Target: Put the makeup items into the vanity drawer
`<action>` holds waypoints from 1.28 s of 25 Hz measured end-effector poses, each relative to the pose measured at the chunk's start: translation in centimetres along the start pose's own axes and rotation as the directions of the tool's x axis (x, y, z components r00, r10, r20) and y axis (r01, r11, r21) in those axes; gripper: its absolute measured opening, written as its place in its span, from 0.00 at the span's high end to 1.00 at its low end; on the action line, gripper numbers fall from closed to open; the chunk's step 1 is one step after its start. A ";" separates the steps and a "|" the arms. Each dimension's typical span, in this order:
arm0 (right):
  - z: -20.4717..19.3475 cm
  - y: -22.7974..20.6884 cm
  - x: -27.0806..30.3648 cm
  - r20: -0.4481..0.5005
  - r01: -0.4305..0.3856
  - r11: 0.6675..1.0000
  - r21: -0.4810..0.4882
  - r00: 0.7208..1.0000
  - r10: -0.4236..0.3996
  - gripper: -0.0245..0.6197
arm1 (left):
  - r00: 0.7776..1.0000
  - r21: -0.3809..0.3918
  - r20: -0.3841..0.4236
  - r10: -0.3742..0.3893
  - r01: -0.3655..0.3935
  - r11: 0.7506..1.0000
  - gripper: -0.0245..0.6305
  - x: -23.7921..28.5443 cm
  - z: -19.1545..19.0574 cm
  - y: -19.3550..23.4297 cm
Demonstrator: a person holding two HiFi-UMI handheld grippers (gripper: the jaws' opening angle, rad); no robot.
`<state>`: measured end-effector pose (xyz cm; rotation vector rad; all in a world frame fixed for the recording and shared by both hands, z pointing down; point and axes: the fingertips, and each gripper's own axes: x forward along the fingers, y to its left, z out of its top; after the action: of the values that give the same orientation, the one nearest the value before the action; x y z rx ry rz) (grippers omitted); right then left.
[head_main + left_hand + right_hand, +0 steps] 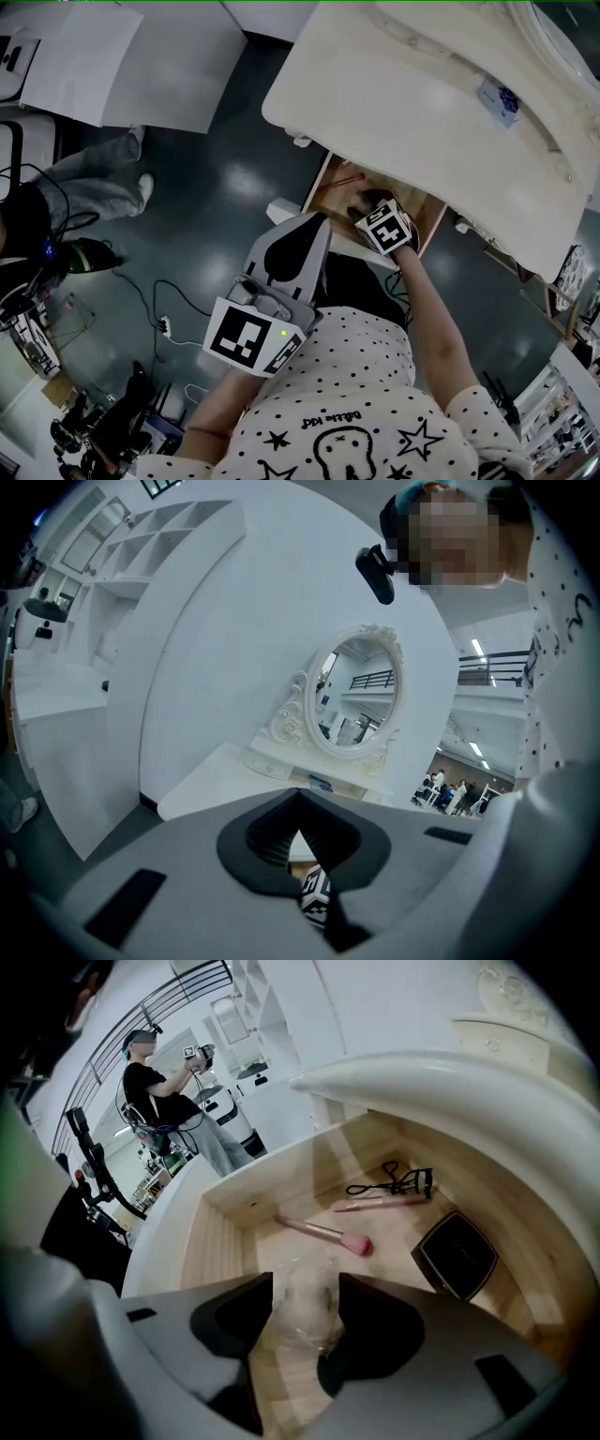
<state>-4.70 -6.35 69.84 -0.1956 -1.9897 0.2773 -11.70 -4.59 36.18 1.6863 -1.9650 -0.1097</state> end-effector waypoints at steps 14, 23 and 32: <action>2.9 -0.5 -3.9 0.170 0.108 0.993 0.057 0.979 -0.116 0.81 | 1.000 0.008 0.019 -0.017 0.017 1.000 0.97 -1.2 -0.1 -0.9; 3.3 -1.0 -5.8 0.230 0.194 0.976 0.093 0.950 -0.211 0.95 | 0.999 0.020 0.022 -0.046 0.045 0.999 0.97 -2.1 -0.4 -1.2; 5.1 -0.6 -9.6 0.341 0.251 0.956 0.153 0.894 -0.289 0.95 | 0.997 0.026 0.020 -0.080 0.079 0.997 0.97 -3.1 -0.9 -1.3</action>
<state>-5.28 -9.93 59.61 0.2178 -2.3274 0.2490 -9.89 -1.72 35.39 1.7870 -1.9223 -0.1326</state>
